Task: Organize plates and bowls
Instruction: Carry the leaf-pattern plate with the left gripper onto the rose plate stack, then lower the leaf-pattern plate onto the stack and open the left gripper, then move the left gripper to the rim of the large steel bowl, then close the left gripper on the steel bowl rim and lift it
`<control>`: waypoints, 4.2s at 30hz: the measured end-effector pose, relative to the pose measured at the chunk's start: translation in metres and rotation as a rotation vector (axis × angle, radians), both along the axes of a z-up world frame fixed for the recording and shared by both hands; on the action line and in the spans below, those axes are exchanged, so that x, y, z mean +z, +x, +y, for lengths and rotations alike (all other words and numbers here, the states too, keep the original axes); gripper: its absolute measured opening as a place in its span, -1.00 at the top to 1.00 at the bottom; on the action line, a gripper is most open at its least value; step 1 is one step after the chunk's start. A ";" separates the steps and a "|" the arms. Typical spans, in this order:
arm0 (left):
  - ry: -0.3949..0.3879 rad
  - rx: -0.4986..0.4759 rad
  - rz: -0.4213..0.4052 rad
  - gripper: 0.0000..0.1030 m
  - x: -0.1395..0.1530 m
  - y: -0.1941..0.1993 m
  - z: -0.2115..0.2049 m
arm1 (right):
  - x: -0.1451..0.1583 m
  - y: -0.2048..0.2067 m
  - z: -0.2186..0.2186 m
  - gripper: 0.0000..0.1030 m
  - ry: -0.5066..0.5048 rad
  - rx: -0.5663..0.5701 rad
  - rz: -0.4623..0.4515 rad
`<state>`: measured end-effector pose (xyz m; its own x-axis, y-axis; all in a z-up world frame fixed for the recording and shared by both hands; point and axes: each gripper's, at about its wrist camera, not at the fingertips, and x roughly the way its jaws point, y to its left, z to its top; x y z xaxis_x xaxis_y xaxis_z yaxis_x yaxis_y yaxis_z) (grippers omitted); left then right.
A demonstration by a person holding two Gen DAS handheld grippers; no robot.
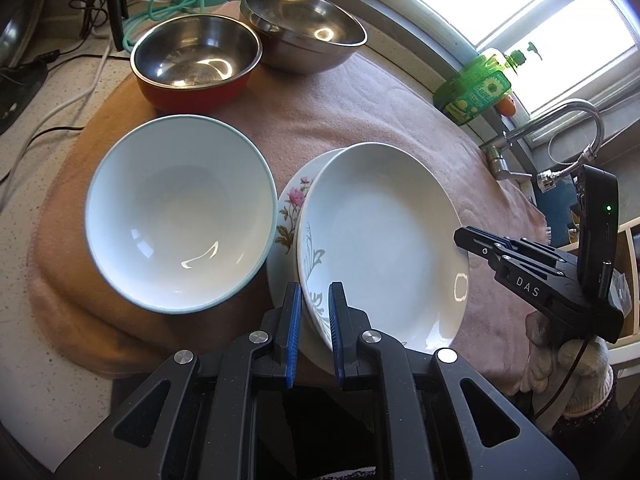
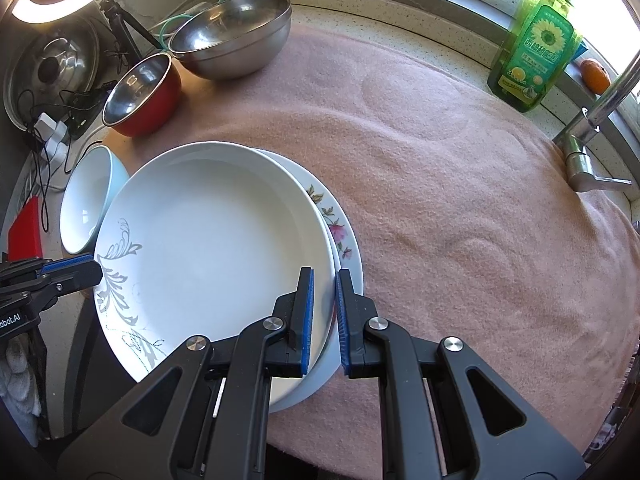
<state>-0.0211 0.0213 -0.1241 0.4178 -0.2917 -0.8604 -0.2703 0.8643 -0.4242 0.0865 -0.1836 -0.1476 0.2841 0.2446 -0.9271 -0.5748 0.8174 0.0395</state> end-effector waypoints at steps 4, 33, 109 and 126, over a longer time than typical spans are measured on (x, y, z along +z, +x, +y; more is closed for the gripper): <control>0.020 -0.018 -0.010 0.77 0.001 0.001 -0.002 | 0.001 0.000 -0.001 0.79 0.005 -0.007 0.001; -0.014 -0.024 -0.098 0.53 0.034 -0.021 0.020 | 0.071 -0.018 -0.030 -0.25 0.266 -0.087 -0.081; 0.077 -0.095 0.014 0.62 -0.009 0.236 0.156 | -0.001 0.176 0.126 0.72 0.339 -0.258 0.273; 0.119 -0.128 0.006 0.75 -0.001 0.236 0.136 | 0.016 0.171 0.114 0.73 0.349 -0.256 0.264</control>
